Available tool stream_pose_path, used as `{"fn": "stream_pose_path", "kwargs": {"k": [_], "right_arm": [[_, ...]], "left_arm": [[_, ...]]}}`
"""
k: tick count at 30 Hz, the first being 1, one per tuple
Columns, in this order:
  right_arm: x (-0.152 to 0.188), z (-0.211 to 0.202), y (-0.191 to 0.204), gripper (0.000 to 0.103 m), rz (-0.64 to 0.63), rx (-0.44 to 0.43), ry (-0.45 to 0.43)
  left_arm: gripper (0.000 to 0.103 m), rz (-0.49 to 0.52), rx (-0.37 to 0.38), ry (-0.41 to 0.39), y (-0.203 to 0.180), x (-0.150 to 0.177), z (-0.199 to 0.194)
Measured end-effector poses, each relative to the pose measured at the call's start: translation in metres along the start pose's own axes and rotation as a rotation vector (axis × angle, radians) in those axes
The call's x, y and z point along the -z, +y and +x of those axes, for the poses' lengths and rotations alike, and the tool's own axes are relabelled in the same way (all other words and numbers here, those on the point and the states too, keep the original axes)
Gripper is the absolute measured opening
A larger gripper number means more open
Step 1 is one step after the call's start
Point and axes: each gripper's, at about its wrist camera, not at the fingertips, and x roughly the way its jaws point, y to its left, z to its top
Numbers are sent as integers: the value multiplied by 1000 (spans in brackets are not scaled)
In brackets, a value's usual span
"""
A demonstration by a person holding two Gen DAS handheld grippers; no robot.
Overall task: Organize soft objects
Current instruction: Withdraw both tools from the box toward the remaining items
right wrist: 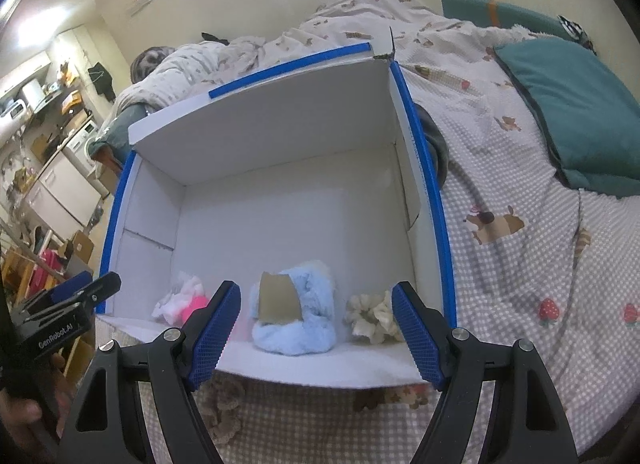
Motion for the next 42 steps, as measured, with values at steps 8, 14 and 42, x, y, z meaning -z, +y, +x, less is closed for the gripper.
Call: {"fn": "stream_pose_path", "kwargs": {"k": [8, 14, 42], "right_arm": [[14, -11, 3, 82, 15, -29, 4], [25, -18, 6, 82, 23, -40, 9], [67, 14, -9, 82, 116, 24, 231]], "left_arm": [[64, -14, -15, 3, 11, 18, -15], [64, -60, -2, 24, 21, 31, -23], [64, 74, 193, 363, -52, 98, 39]]}}
